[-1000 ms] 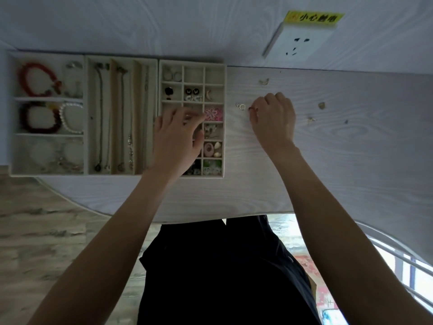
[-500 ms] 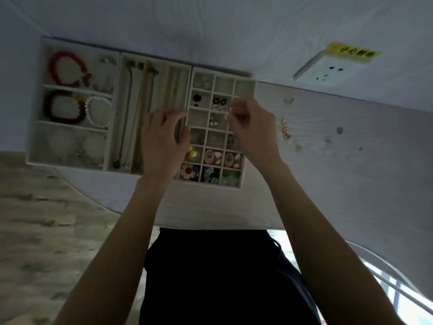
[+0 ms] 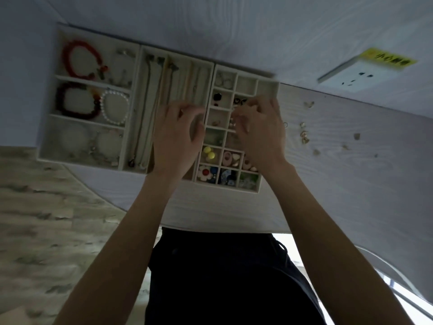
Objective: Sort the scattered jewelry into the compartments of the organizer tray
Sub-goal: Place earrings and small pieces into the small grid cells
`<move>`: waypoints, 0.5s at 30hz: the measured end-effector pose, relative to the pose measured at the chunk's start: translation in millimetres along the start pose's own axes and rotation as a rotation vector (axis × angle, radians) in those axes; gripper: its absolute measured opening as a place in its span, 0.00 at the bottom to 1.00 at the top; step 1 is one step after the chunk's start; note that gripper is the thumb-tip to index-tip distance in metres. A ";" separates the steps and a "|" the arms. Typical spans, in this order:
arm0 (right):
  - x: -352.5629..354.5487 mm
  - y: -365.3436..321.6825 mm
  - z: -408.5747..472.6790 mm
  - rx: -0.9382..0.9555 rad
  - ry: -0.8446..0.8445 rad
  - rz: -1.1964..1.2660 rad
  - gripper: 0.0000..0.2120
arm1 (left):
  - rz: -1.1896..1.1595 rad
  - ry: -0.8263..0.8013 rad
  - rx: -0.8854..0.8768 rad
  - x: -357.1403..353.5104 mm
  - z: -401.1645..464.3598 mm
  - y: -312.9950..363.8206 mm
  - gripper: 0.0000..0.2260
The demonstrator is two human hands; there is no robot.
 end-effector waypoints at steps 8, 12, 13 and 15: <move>-24.3 0.8 7.0 0.143 -0.158 -0.086 0.11 | 0.008 -0.036 -0.037 -5.8 3.8 1.3 0.09; -15.6 -2.8 9.5 0.136 -0.056 -0.064 0.14 | 0.007 -0.048 -0.055 -4.5 5.8 1.0 0.09; -15.4 -4.5 10.0 0.157 -0.056 -0.056 0.12 | 0.007 -0.046 -0.057 -4.0 6.1 1.3 0.09; -20.5 -6.5 11.7 0.191 -0.097 -0.068 0.06 | 0.008 -0.043 -0.057 -3.8 6.5 0.8 0.09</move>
Point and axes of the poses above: each hand's wrist, its own z-axis towards the middle knuckle, its own x-axis out of the back of the hand, y = z × x, the point moved 6 cm from there along z, towards the middle knuckle, and after that the axes turned 15 degrees about z, right-handed, at the moved point
